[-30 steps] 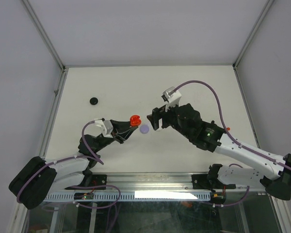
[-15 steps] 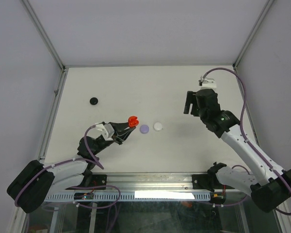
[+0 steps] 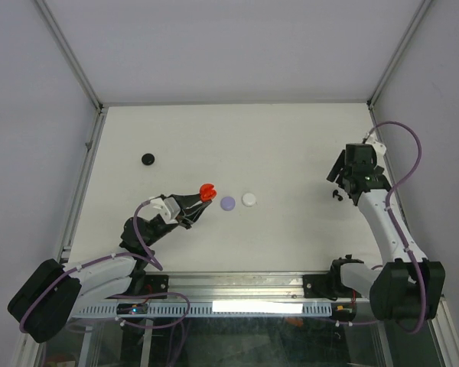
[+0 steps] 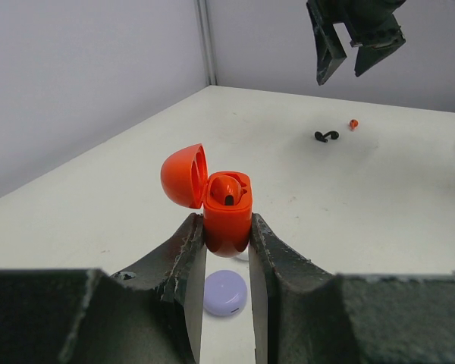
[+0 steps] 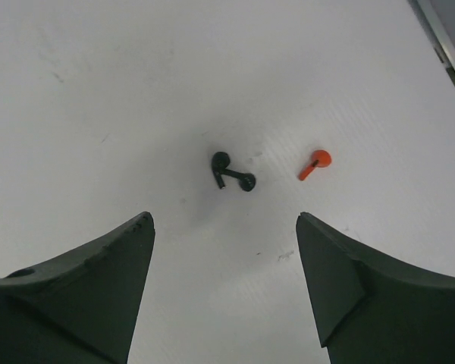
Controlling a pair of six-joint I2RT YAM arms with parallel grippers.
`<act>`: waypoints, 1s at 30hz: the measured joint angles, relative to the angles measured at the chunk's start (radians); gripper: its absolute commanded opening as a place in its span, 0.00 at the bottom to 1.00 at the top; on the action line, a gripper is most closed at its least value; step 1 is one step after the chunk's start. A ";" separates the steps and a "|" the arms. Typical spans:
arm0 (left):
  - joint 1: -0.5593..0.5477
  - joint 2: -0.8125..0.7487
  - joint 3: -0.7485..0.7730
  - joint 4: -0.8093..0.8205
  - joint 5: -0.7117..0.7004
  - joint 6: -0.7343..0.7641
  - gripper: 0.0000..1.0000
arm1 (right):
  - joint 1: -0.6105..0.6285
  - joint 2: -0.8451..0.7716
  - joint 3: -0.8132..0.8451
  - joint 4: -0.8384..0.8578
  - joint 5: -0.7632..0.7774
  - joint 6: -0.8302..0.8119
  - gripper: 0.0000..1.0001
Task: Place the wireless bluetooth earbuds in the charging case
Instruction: Pick up the earbud from the center of the board.
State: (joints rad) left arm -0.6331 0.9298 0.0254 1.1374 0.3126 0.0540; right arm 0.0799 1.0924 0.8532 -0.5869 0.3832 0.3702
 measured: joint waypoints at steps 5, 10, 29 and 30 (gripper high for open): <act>0.000 0.002 0.000 -0.011 -0.008 0.014 0.00 | -0.146 0.064 -0.002 0.015 -0.004 -0.002 0.76; 0.000 0.004 0.000 -0.014 -0.024 0.019 0.00 | -0.286 0.150 -0.003 0.031 -0.034 -0.005 0.71; 0.000 0.003 0.000 -0.042 -0.050 0.040 0.00 | -0.407 0.478 0.094 -0.010 -0.112 -0.019 0.43; 0.000 0.003 0.000 -0.042 -0.050 0.040 0.00 | -0.408 0.484 0.100 -0.010 -0.115 -0.021 0.43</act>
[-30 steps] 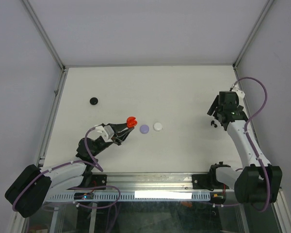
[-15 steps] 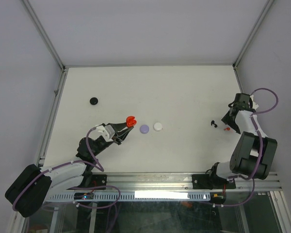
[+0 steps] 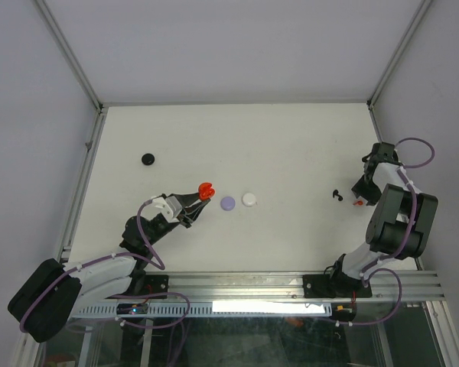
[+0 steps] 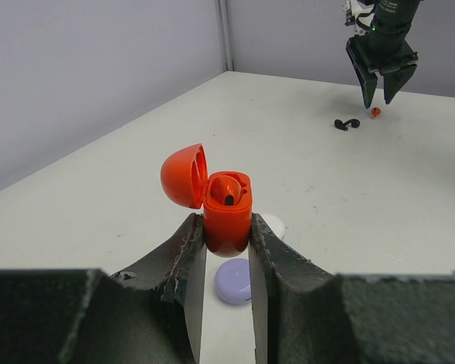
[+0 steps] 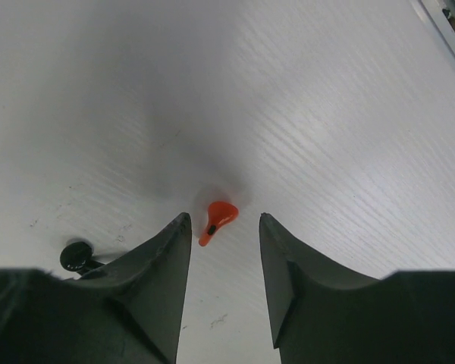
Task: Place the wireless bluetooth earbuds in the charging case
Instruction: Pick up the earbud from the center of the board.
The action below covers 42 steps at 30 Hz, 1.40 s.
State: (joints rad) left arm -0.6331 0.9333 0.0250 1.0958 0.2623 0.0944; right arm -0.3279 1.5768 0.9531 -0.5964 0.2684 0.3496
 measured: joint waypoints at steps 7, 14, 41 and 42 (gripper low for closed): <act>0.000 0.001 0.000 -0.001 0.000 0.000 0.00 | 0.000 0.031 0.012 0.000 -0.023 -0.004 0.38; 0.000 0.001 0.000 -0.003 0.000 0.000 0.00 | 0.000 0.068 0.016 0.000 -0.029 -0.012 0.36; 0.000 0.017 0.000 -0.004 0.000 0.000 0.00 | 0.035 0.020 -0.019 -0.010 -0.102 -0.008 0.18; 0.000 0.019 0.000 -0.004 0.000 0.000 0.00 | 0.051 0.010 -0.029 -0.009 -0.110 -0.006 0.17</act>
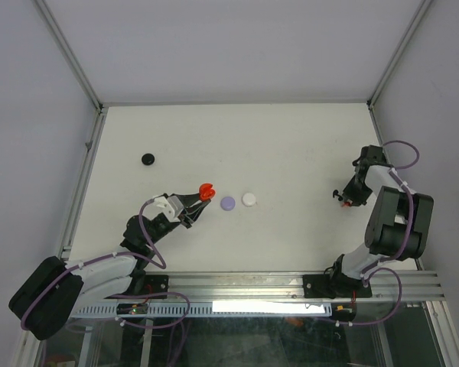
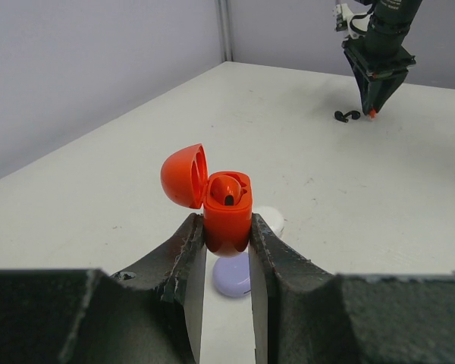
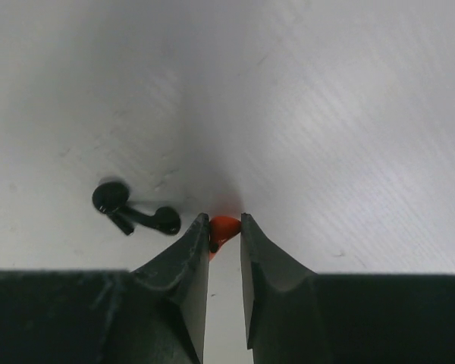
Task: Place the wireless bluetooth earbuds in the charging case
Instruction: Pick up the earbud from the center of the board, then place the earbud at the center of the board.
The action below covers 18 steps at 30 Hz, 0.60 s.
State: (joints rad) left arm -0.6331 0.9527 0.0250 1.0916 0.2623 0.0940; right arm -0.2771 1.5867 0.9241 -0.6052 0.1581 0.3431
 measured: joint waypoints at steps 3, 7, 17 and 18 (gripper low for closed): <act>0.000 0.003 0.000 0.000 0.000 0.000 0.00 | 0.055 -0.033 -0.034 -0.002 -0.017 0.006 0.17; 0.000 0.003 0.000 0.003 0.000 -0.002 0.00 | 0.155 -0.074 -0.069 -0.015 -0.031 0.024 0.16; 0.000 0.002 -0.001 0.029 0.003 -0.022 0.00 | 0.492 -0.091 -0.075 -0.034 -0.031 0.064 0.17; 0.000 0.002 -0.001 0.031 0.005 -0.024 0.00 | 0.518 -0.079 -0.068 -0.041 -0.028 0.065 0.17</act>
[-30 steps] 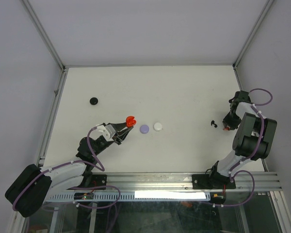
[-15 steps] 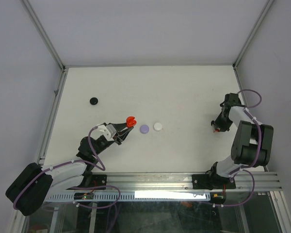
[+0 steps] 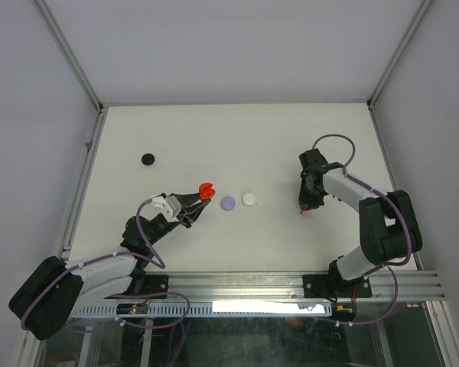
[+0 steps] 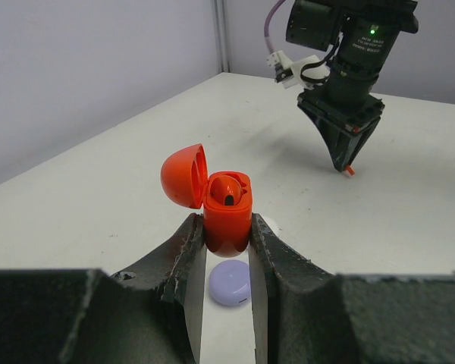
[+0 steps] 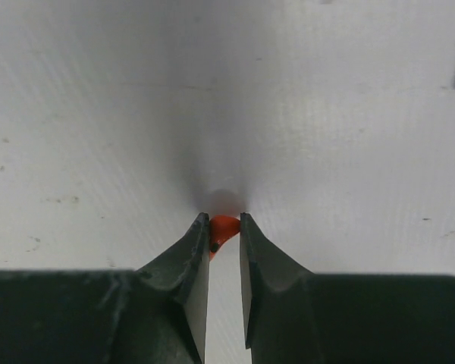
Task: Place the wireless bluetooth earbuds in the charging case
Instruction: Place the earbud at the center of the board, then pick up the earbud from the center of the board.
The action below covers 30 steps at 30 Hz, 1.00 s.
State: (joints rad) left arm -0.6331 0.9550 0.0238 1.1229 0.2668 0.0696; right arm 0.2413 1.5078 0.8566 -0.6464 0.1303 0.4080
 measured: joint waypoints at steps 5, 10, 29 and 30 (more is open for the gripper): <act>0.000 -0.001 0.000 0.001 0.004 -0.021 0.00 | 0.111 0.077 0.061 -0.040 0.013 -0.002 0.20; 0.000 -0.029 0.000 -0.010 0.006 -0.056 0.00 | 0.171 0.129 0.116 -0.077 0.011 -0.014 0.27; 0.000 -0.106 0.003 -0.157 0.015 -0.142 0.00 | 0.178 0.156 0.137 -0.113 -0.070 -0.104 0.33; 0.000 -0.103 0.004 -0.160 0.020 -0.143 0.00 | 0.178 0.156 0.137 -0.113 -0.071 -0.107 0.32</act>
State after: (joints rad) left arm -0.6331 0.8524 0.0280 0.9630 0.2867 -0.0738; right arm 0.4194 1.6642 0.9932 -0.7589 0.0593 0.3008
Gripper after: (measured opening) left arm 0.250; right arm 0.329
